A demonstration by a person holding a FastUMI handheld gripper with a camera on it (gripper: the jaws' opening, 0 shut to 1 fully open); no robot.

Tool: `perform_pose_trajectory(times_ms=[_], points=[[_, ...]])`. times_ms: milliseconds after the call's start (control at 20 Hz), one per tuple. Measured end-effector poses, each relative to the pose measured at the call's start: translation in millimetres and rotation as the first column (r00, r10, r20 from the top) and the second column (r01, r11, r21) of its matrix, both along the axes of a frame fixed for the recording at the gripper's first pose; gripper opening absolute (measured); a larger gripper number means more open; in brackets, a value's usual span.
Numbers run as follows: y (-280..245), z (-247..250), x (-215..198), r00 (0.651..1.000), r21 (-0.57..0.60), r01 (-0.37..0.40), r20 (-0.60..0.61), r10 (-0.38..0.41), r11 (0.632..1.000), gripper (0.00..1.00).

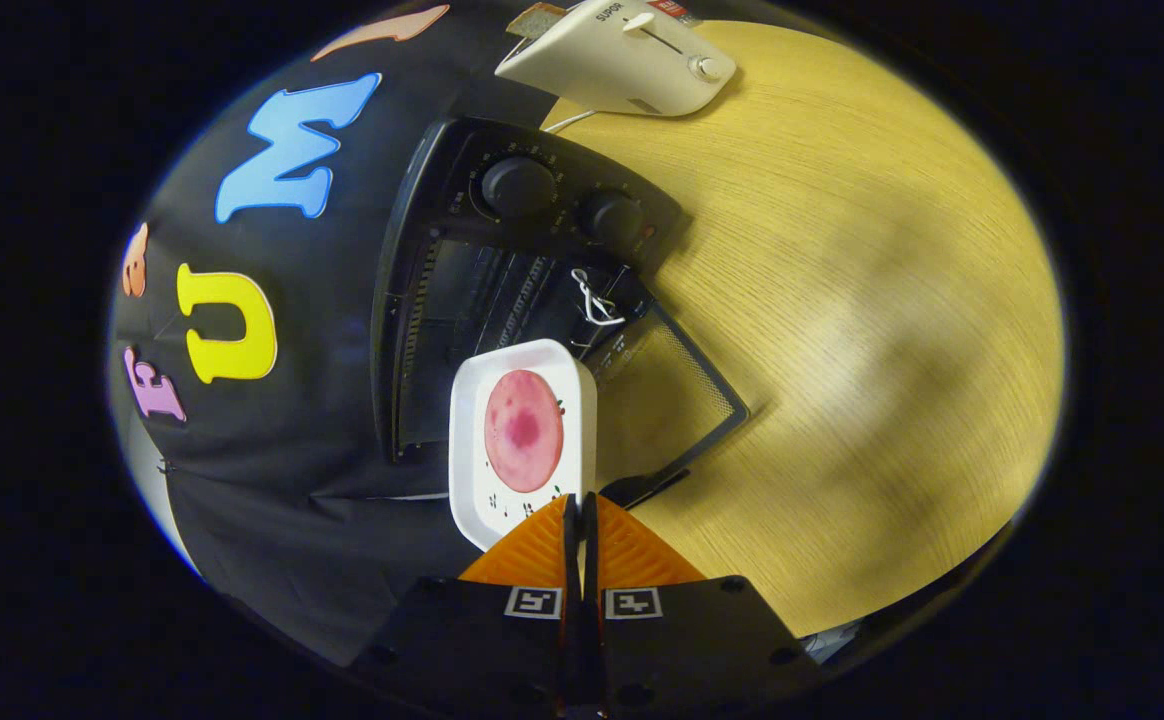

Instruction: Open the toaster oven, put the food inside, and close the toaster oven door.

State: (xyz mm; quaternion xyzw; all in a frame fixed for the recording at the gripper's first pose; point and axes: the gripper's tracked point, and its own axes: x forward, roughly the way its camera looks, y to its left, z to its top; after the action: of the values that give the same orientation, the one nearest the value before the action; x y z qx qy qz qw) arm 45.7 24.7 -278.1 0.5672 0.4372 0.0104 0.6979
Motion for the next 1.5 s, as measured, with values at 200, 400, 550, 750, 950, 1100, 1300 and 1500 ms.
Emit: perform_pose_trajectory(times_ms=[200,400,550,750,950,1100,1300,1500], points=[[7,-6,34,0.995,0.029,0.095,-0.008,-0.095,0.995,0.02],[15,-10,67,0.983,0.03,0.183,0.005,-0.184,0.983,0.02],[27,-14,85,0.974,0.062,0.228,-0.034,-0.226,0.972,0.02],[30,-14,106,0.96,0.034,0.279,-0.018,-0.278,0.96,0.02],[28,-14,119,0.947,0.018,0.32,0.028,-0.32,0.947,0.06],[32,-13,122,0.953,0.022,0.298,0.058,-0.299,0.954,0.11],[39,-1,105,0.967,0.012,0.238,0.092,-0.238,0.971,0.43],[41,19,70,0.972,-0.066,0.184,0.159,-0.172,0.981,0.97]])
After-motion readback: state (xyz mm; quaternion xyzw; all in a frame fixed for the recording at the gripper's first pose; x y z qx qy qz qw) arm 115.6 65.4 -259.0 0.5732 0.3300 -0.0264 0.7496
